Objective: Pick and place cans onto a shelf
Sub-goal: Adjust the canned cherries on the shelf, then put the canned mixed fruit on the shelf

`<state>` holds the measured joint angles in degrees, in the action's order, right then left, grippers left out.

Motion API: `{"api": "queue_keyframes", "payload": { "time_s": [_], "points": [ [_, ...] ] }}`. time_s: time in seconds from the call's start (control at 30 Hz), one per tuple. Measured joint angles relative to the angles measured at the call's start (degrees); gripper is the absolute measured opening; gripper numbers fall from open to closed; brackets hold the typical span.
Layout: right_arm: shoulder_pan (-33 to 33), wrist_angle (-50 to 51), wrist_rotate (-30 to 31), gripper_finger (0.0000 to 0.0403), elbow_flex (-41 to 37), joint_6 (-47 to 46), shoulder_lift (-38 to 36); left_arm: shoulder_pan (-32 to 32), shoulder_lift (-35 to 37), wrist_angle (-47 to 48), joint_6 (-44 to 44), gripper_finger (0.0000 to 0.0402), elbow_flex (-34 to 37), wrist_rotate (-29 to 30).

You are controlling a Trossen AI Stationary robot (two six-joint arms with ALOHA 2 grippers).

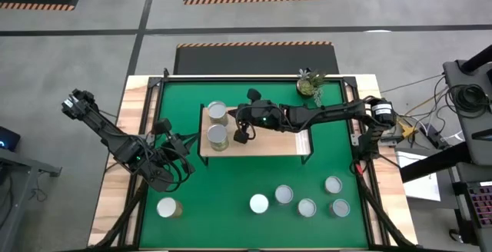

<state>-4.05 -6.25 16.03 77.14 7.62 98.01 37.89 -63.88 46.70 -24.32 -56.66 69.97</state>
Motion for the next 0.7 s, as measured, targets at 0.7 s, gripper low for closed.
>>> {"api": "queue_keyframes", "payload": {
  "time_s": [0.7],
  "points": [
    [17.70,15.59,0.48,0.0009,0.37,-8.44,-10.40,0.02,0.02,-0.14,0.00,0.0000,0.00,-0.04]
  ]
}}
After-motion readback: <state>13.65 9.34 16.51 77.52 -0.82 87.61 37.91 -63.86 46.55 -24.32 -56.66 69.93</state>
